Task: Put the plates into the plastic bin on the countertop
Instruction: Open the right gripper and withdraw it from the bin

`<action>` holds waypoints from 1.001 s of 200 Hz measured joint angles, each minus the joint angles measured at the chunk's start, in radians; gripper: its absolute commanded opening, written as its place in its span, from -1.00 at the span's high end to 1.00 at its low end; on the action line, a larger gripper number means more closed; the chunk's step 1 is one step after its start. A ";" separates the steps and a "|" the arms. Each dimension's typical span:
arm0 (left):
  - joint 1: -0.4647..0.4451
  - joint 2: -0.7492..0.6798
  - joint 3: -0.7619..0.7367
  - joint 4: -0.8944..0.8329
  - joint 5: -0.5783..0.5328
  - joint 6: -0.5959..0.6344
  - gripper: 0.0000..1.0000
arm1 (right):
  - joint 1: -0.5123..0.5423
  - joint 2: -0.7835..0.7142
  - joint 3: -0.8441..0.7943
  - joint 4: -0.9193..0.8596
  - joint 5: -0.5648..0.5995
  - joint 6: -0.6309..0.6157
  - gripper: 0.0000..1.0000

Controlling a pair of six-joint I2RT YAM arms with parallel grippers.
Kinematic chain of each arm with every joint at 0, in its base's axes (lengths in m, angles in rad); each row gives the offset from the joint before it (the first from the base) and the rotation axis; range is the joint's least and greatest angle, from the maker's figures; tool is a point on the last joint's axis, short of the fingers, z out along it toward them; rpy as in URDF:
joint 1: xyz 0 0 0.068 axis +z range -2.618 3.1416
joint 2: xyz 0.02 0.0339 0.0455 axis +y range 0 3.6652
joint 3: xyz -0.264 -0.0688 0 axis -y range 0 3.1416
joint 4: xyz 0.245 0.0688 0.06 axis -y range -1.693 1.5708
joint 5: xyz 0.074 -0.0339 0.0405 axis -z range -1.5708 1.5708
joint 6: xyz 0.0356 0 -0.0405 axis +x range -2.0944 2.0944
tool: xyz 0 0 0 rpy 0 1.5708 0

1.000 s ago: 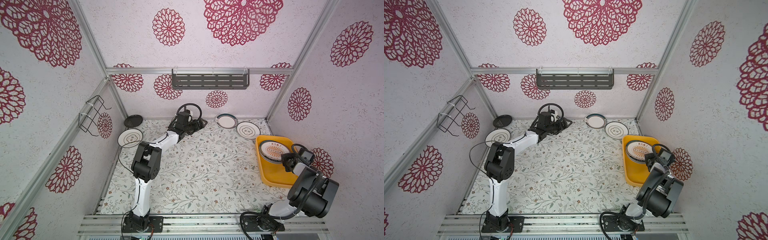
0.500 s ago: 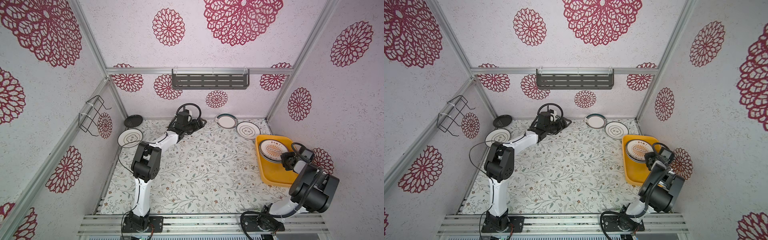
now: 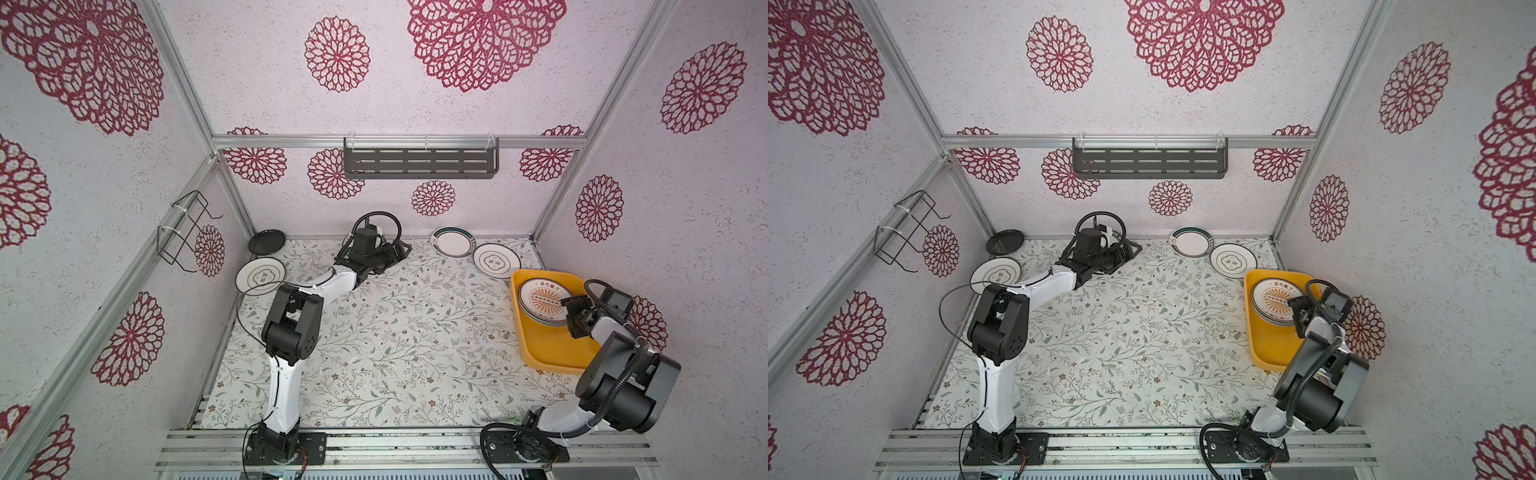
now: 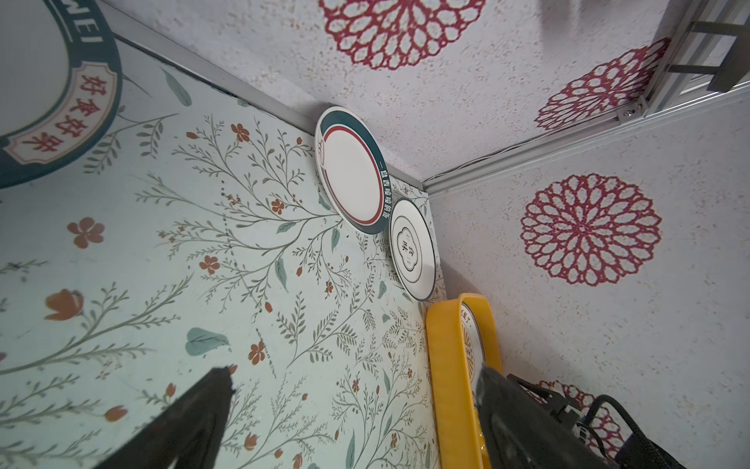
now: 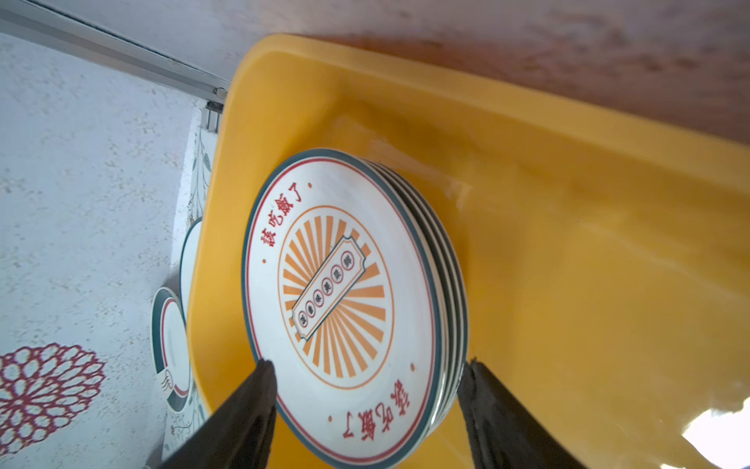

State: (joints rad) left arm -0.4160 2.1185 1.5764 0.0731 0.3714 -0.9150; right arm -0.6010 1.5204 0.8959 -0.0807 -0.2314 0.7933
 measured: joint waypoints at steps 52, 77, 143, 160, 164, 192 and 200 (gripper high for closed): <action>-0.002 -0.106 -0.113 -0.009 -0.016 -0.001 -0.94 | 0.014 -0.101 0.026 -0.095 0.021 -0.019 -0.83; -0.003 -0.194 -0.170 -0.012 -0.021 0.006 -0.94 | 0.039 -0.162 0.027 -0.141 0.024 -0.034 -0.85; -0.005 -0.443 -0.388 -0.023 -0.053 0.026 -0.94 | 0.148 -0.277 0.029 -0.247 0.055 -0.061 -0.98; -0.006 -0.497 -0.444 -0.039 -0.066 0.030 -0.94 | 0.175 -0.308 0.029 -0.274 0.064 -0.063 -0.98; -0.007 -0.509 -0.455 -0.045 -0.068 0.032 -0.94 | 0.181 -0.316 0.029 -0.279 0.068 -0.063 -0.98; -0.010 -0.608 -0.530 -0.082 -0.084 0.037 -0.94 | 0.222 -0.386 0.010 -0.296 0.076 -0.062 -0.98; -0.011 -0.642 -0.551 -0.095 -0.090 0.040 -0.94 | 0.235 -0.410 -0.002 -0.299 0.077 -0.060 -0.98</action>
State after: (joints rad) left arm -0.4271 1.4761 1.0252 -0.0216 0.2813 -0.8745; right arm -0.3664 1.1107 0.8936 -0.3801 -0.1543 0.7334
